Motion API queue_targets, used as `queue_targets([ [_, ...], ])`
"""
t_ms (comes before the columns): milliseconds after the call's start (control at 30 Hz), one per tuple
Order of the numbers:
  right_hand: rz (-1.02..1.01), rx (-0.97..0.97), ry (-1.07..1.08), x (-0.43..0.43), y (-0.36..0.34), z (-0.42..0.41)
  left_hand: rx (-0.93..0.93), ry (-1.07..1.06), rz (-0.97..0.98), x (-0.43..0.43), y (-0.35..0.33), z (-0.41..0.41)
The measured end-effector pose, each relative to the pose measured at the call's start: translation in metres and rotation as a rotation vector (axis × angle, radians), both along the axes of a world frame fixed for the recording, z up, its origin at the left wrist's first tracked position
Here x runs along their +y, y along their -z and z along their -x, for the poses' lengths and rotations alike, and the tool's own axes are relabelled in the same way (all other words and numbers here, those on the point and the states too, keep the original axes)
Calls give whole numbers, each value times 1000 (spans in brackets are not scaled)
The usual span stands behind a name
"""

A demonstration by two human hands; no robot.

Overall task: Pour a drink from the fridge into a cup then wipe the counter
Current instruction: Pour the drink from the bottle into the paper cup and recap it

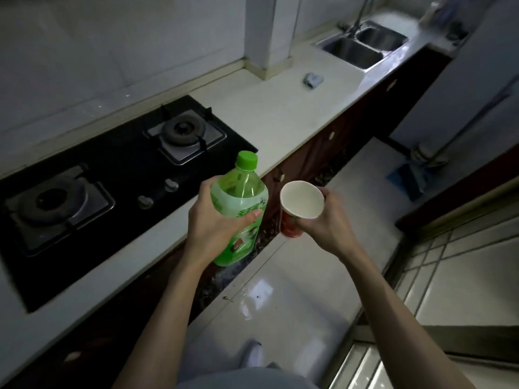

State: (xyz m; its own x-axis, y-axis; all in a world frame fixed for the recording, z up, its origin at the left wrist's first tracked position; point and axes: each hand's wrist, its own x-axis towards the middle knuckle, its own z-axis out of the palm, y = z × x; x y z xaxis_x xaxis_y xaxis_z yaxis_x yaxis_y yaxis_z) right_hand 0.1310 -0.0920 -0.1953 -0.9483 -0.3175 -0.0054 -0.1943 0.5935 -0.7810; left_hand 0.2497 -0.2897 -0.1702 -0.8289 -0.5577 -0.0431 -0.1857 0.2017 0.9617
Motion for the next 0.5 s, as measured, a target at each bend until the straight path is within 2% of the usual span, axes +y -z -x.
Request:
queue_targets([
  [267,38,-18,102,44,5,74,17,125,48,42,-6,91],
  [500,-10,3,111,44,13,153,-2,131,56,44,11,174],
])
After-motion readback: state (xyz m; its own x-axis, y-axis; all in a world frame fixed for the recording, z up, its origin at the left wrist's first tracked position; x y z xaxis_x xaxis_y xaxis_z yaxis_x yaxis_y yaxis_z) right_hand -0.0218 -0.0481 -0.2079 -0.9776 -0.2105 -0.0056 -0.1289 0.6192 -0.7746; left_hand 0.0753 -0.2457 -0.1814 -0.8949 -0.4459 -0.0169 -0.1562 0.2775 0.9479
